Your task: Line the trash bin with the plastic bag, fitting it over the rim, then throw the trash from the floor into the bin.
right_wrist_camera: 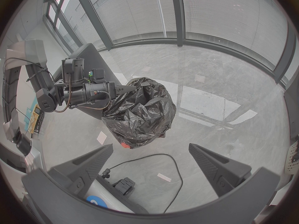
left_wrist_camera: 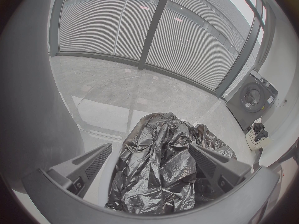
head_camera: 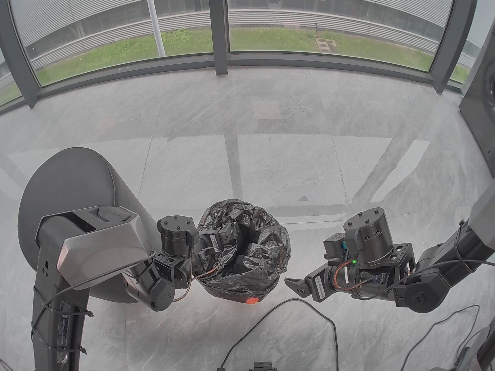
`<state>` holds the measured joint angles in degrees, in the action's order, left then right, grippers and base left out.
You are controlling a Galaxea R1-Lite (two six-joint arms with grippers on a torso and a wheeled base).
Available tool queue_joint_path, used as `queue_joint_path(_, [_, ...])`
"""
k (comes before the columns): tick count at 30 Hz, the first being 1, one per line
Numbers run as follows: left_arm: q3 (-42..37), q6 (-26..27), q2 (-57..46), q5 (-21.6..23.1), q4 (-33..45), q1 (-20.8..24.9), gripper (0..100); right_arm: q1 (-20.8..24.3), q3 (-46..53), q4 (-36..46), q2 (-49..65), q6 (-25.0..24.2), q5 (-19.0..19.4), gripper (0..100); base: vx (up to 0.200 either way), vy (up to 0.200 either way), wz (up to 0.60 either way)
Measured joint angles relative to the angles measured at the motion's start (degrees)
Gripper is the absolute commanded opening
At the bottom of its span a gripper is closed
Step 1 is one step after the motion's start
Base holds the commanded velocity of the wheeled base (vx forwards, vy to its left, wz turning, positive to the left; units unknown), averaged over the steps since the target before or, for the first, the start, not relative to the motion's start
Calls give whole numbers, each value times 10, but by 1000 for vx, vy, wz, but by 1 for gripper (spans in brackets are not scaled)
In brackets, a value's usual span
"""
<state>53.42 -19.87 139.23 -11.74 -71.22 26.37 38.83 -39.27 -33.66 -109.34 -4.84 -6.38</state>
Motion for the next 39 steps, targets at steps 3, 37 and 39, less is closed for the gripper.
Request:
queue_joint_path(3, [-1,0,-4,0,0,0,100,0,0,0,0,0,0,100,0,0,0])
queue_joint_path(37, [-33,36,-3,27,0,14,0,1,5,0,0,-2,0,100,0,0,0])
queue_joint_path(39, [-33,36,-4,27,0,11,0,1,5,0,0,-2,0,100,0,0,0])
